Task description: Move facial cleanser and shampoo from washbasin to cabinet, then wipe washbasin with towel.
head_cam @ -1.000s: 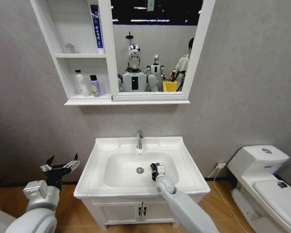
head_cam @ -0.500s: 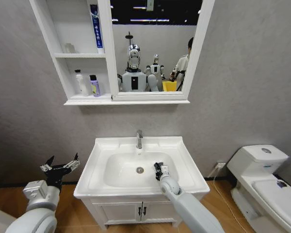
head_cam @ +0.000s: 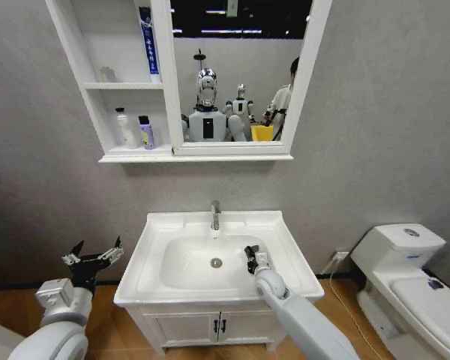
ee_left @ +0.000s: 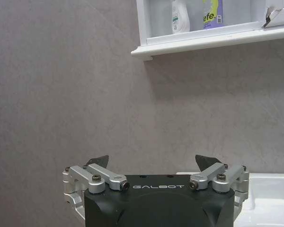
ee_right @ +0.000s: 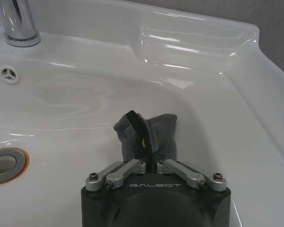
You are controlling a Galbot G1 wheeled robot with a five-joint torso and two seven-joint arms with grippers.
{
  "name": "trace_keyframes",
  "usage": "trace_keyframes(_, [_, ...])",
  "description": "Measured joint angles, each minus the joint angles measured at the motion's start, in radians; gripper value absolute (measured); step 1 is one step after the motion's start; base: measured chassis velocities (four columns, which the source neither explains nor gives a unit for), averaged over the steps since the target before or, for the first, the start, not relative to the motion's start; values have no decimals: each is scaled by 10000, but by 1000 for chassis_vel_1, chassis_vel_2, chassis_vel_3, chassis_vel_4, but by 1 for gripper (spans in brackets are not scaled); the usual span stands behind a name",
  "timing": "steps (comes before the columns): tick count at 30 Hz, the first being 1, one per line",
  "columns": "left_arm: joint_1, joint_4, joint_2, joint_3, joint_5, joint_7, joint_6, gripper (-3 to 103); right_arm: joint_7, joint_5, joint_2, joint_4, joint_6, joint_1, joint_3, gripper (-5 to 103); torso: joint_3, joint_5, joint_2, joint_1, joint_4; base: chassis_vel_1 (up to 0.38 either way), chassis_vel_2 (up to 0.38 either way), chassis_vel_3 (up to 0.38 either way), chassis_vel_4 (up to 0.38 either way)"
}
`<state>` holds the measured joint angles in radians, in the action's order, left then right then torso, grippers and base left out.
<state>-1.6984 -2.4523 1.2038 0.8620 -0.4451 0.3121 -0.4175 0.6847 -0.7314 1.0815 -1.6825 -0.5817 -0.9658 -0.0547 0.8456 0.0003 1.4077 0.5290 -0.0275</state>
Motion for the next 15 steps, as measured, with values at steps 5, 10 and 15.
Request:
trace_keyframes(5, [0,0,0,0,0,0,0,100,-20,-56,152,229,7,30,-21,5,0,-3,0,0,-2,0,0,0,0])
trace_keyframes(10, [0,0,0,1,0,0,0,100,-70,-42,502,518,76,82,-115,5,0,-2,0,1,-2,0,0,0,0])
trace_keyframes(15, [0,0,0,0,0,0,0,100,-174,132,1115,973,176,164,-274,5,0,-3,1,0,-2,0,0,0,0])
